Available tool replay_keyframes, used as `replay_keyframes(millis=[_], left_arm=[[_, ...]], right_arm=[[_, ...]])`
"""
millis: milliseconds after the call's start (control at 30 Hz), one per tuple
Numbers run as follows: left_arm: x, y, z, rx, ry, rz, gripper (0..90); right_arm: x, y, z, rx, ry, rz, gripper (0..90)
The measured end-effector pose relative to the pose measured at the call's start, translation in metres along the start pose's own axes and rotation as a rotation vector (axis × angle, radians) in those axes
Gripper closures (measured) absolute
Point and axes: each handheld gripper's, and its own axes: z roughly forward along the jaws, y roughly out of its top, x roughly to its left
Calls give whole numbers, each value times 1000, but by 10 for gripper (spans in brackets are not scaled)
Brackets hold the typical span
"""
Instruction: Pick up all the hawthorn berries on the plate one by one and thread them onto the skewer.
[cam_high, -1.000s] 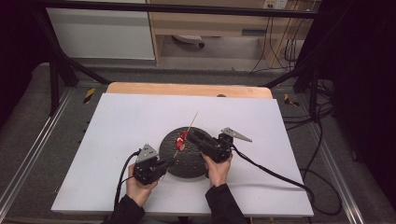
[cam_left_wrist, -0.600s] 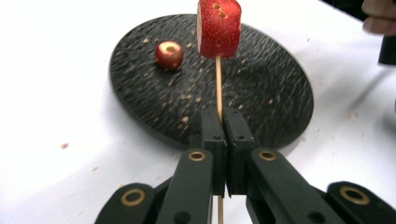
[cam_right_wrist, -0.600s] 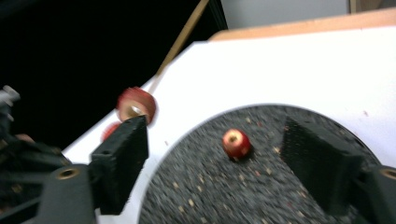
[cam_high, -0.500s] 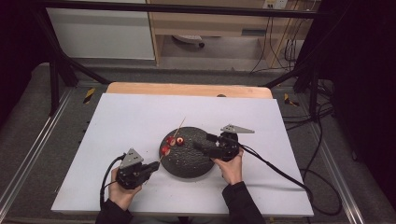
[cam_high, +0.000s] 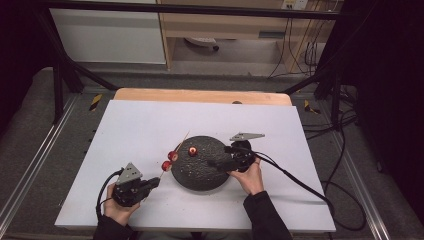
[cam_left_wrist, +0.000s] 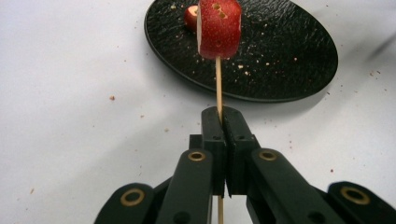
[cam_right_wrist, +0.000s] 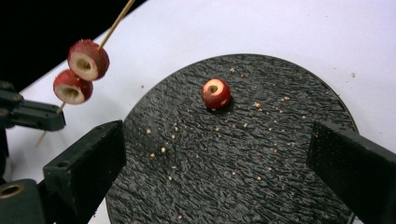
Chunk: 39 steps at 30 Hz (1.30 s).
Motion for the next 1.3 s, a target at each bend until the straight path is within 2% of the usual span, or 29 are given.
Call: replay_keyframes(millis=[267, 467, 633, 800, 1100, 1233, 1300], left_arm=[[5, -5, -6, 9, -3, 12, 881], [10, -7, -11, -2, -20, 1, 880], [12, -8, -10, 2, -14, 0, 881], [16, -7, -10, 7, 4, 10, 881], [23, -11, -15, 14, 9, -3, 881], [24, -12, -16, 17, 14, 1, 881], [25, -12, -16, 19, 13, 1, 881]], right_arm=[[7, 11, 14, 81, -11, -45, 62], [11, 24, 26, 120, -32, -72, 79], [14, 36, 39, 156, -54, -113, 90], [14, 46, 52, 192, -69, -124, 115], [10, 56, 76, 268, -93, -153, 214], [11, 58, 86, 321, -111, -182, 259], [11, 59, 91, 332, -106, -171, 289]])
